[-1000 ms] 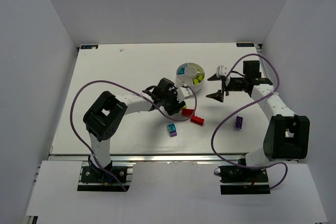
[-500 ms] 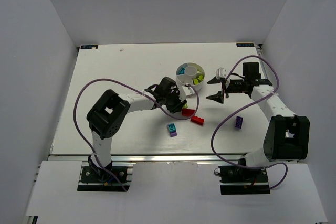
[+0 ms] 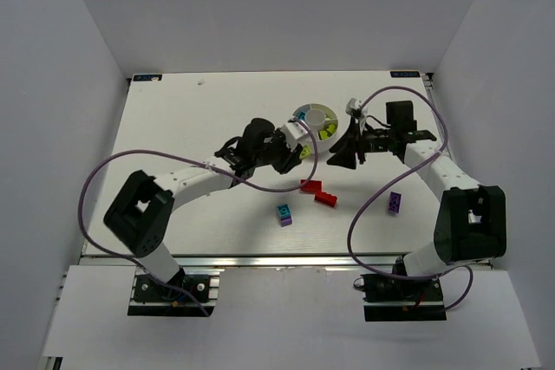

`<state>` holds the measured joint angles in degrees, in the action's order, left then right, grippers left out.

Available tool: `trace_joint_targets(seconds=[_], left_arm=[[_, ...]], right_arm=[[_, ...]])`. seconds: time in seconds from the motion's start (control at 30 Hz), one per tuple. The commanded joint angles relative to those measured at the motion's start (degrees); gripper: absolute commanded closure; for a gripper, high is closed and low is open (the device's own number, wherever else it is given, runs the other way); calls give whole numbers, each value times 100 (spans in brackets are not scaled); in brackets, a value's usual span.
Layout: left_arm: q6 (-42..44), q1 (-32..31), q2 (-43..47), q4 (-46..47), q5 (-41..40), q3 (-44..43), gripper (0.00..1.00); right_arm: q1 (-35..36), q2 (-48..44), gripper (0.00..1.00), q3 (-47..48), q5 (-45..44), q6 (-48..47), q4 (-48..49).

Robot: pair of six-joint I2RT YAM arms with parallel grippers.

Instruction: Sort the legos into containers by color

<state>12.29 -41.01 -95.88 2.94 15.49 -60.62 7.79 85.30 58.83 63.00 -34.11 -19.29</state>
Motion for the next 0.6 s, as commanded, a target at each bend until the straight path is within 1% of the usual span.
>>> trace_joint_targets(seconds=[0.0, 0.03, 0.07, 0.1, 0.13, 0.17, 0.2, 0.23, 0.3, 0.4, 0.47, 0.57], left_arm=[[-710, -56, 648, 846, -98, 357, 96], [-850, -99, 814, 936, -116, 445, 95], [-904, -126, 877, 989, -159, 524, 95], [-948, -196, 938, 1076, -229, 647, 95], [-992, -222, 1017, 1095, -274, 691, 95], [-1044, -258, 1053, 1121, -318, 735, 95], [-1071, -328, 1088, 1147, -370, 814, 95], [-1115, -363, 1149, 1174, -449, 850, 95], [-1159, -442, 1194, 1252, -511, 946, 95], [-1168, -521, 1220, 1270, -626, 973, 94], [-1168, -530, 1229, 1279, -643, 991, 94], [-1159, -548, 1247, 1279, -652, 1000, 94]], right_arm=[[170, 197, 42, -64, -129, 3448, 1651], [205, 276, 40, -117, -174, 4099, 1909], [214, 390, 38, -152, -235, 5167, 2259], [223, 435, 36, -161, -358, 5586, 2646], [249, 470, 34, -74, -455, 5886, 2702], [267, 557, 33, 31, -690, 6098, 2694], [284, 628, 32, 154, -832, 6448, 2406], [310, 689, 32, 425, -860, 6582, 2282], [346, 848, 32, 576, -903, 7020, 2062], [416, 857, 32, 648, -816, 7268, 2131], [486, 796, 32, 639, -772, 7304, 2298], [557, 813, 33, 709, -719, 7252, 2149]])
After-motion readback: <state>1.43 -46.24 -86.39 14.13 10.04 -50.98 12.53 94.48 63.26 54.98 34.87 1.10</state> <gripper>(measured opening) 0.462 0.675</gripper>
